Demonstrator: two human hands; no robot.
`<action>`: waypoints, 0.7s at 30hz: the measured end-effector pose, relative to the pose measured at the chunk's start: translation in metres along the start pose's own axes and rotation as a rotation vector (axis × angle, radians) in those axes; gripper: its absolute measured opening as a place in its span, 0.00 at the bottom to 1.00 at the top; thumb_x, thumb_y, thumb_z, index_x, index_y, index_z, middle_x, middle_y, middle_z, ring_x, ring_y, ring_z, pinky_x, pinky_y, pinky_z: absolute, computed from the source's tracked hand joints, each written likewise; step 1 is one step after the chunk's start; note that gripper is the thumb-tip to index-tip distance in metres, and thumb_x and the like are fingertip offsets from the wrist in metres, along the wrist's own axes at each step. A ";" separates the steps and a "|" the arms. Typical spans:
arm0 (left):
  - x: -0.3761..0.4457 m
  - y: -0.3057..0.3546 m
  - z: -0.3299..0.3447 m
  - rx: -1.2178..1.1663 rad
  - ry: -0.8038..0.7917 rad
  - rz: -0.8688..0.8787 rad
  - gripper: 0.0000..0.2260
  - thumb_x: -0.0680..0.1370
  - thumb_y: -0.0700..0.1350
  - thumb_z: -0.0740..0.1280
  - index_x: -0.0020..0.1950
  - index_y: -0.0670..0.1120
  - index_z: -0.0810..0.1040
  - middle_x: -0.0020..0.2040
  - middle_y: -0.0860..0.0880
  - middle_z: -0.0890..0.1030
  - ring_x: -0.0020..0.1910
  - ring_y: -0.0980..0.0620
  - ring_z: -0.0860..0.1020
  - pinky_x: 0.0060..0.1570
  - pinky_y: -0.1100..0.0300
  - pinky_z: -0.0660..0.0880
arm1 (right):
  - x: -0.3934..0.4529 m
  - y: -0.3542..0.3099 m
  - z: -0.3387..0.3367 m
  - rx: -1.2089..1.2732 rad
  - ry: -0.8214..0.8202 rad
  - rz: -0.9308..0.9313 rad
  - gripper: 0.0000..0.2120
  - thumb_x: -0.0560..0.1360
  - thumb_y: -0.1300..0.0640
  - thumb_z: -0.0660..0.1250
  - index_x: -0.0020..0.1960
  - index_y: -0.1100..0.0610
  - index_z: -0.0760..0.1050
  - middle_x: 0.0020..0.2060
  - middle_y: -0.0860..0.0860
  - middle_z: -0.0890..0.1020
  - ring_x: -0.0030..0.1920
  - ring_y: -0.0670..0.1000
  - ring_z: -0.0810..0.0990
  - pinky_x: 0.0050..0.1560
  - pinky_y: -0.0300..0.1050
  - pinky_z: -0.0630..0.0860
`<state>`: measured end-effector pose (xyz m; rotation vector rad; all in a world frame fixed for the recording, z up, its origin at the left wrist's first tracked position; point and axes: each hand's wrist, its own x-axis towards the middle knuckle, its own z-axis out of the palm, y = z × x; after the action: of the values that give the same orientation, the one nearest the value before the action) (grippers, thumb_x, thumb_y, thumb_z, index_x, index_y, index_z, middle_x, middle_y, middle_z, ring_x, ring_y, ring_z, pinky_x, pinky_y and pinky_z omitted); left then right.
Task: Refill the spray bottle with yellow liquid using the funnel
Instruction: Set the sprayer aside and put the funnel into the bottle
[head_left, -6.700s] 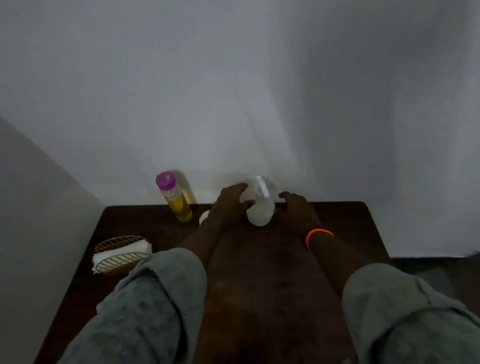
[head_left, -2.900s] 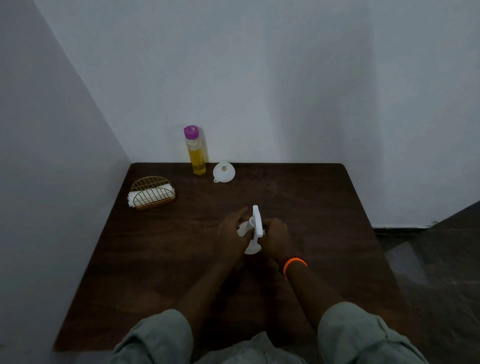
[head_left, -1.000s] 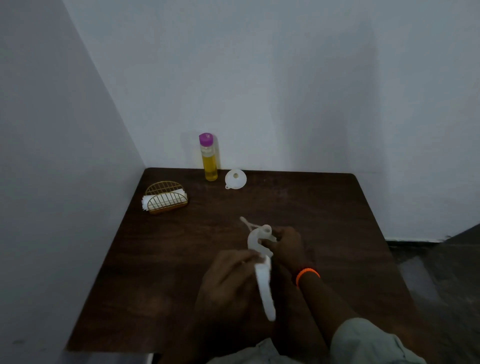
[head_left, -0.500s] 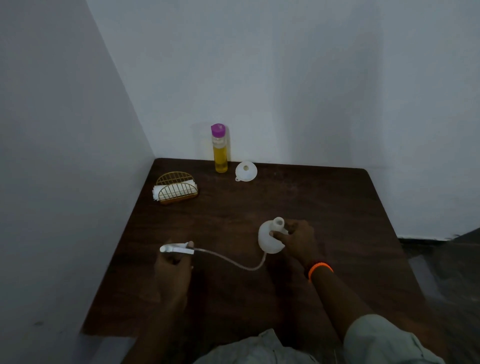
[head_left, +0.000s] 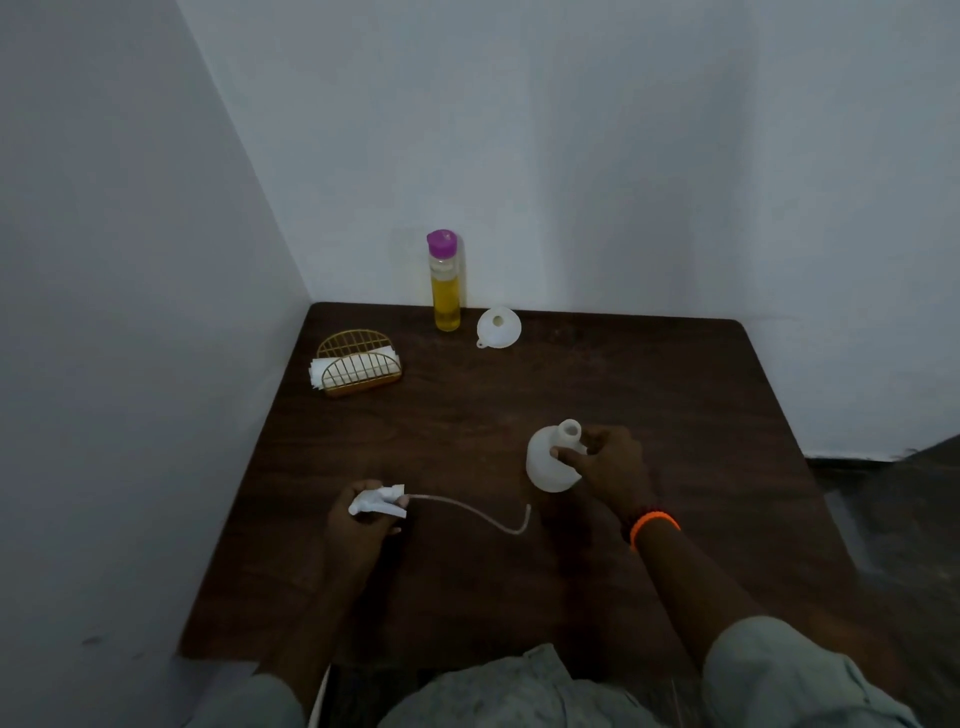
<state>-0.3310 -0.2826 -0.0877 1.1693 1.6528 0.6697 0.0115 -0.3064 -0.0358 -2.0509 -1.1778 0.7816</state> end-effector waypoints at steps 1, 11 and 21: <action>0.002 -0.004 -0.001 0.024 -0.063 0.013 0.16 0.73 0.38 0.74 0.59 0.49 0.78 0.51 0.45 0.84 0.50 0.43 0.83 0.52 0.46 0.81 | 0.000 0.001 0.000 -0.001 0.002 0.002 0.17 0.66 0.48 0.80 0.53 0.53 0.84 0.34 0.41 0.82 0.37 0.37 0.80 0.36 0.33 0.72; -0.016 0.005 0.000 0.487 -0.088 0.319 0.25 0.70 0.39 0.78 0.65 0.46 0.77 0.62 0.44 0.80 0.62 0.44 0.77 0.63 0.52 0.73 | -0.003 -0.005 0.001 -0.026 0.029 -0.011 0.15 0.67 0.49 0.80 0.51 0.53 0.84 0.33 0.39 0.80 0.39 0.38 0.79 0.37 0.34 0.72; -0.021 0.013 -0.002 0.750 -0.397 0.208 0.45 0.72 0.75 0.58 0.72 0.39 0.72 0.76 0.42 0.67 0.75 0.46 0.66 0.76 0.54 0.59 | -0.007 -0.006 0.001 -0.050 0.045 -0.027 0.11 0.67 0.49 0.79 0.46 0.53 0.83 0.33 0.43 0.81 0.38 0.46 0.80 0.38 0.39 0.74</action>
<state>-0.3263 -0.2966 -0.0676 1.8803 1.4737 -0.1056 0.0047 -0.3101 -0.0301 -2.0778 -1.2086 0.6962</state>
